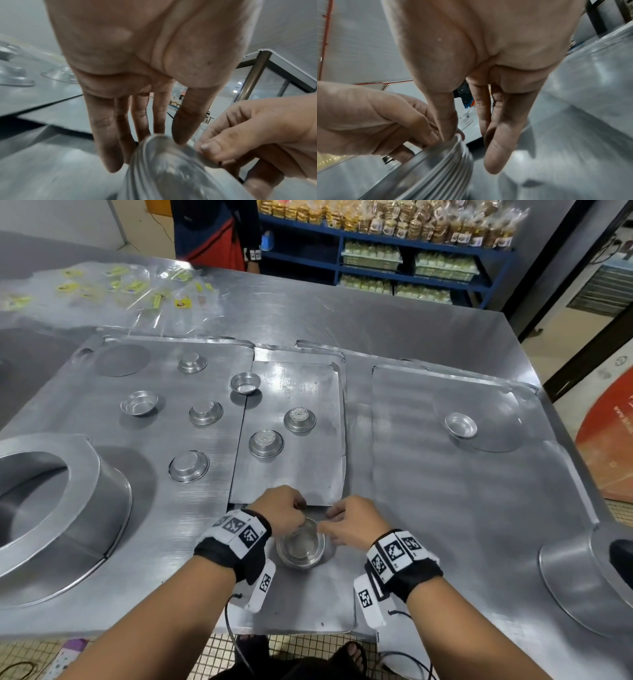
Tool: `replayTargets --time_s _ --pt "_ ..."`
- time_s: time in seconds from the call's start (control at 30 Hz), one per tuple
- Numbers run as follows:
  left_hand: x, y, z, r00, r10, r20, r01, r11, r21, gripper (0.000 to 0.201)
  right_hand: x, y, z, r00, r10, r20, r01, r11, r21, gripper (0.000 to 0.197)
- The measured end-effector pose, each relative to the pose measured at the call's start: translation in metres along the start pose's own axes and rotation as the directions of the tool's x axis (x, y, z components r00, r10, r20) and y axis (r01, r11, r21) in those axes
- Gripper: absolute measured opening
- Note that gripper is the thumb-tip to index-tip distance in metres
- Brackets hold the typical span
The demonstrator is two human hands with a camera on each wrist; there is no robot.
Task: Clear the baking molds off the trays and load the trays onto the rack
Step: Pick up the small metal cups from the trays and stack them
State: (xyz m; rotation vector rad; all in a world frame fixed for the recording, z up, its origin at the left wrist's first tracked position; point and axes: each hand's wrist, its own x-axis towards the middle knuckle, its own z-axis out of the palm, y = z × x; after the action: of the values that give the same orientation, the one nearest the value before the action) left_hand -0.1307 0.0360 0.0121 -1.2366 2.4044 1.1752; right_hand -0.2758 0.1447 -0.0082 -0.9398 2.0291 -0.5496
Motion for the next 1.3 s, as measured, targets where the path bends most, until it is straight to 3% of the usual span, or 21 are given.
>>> replayTargets --time_s 0.13,0.3,0.5,0.6,0.77,0.87,0.97,1.07,1.3 --pt "0.018 0.016 -0.021 0.997 0.065 -0.048 -0.063 0.997 0.037 0.039 0.012 -0.001 -0.036 0.997 -0.017 -0.080 0.012 0.998 -0.064 0.017" --pt "0.052 0.042 -0.047 0.976 0.160 -0.148 -0.138 0.979 0.153 0.034 0.035 0.008 -0.093 0.967 -0.025 -0.254 -0.033 0.975 -0.220 0.005" --pt "0.115 0.063 -0.077 0.958 0.167 -0.235 -0.092 0.949 0.302 0.044 0.074 0.037 -0.162 0.892 0.012 -0.451 -0.164 0.940 -0.300 0.034" --pt "0.147 0.067 -0.085 0.963 0.070 -0.259 0.025 0.938 0.346 0.049 0.096 0.046 -0.194 0.871 0.059 -0.488 -0.261 0.897 -0.357 0.047" --pt "0.193 0.067 -0.084 0.978 -0.043 -0.204 0.139 0.864 0.484 0.050 0.137 0.062 -0.240 0.860 0.100 -0.501 -0.359 0.816 -0.454 0.021" --pt "0.214 0.063 -0.081 0.977 -0.102 -0.185 0.187 0.828 0.529 0.044 0.177 0.091 -0.258 0.853 0.151 -0.499 -0.411 0.784 -0.465 0.037" --pt "0.220 0.063 -0.083 0.987 -0.129 -0.097 0.161 0.799 0.579 0.044 0.194 0.109 -0.265 0.835 0.172 -0.523 -0.447 0.767 -0.461 0.054" --pt "0.224 0.065 -0.086 0.993 -0.102 -0.051 0.112 0.793 0.599 0.032 0.191 0.104 -0.267 0.840 0.183 -0.511 -0.444 0.773 -0.453 0.066" --pt "0.209 0.068 -0.088 0.989 -0.047 -0.137 0.119 0.804 0.583 0.011 0.174 0.099 -0.266 0.835 0.165 -0.525 -0.406 0.829 -0.384 0.072"
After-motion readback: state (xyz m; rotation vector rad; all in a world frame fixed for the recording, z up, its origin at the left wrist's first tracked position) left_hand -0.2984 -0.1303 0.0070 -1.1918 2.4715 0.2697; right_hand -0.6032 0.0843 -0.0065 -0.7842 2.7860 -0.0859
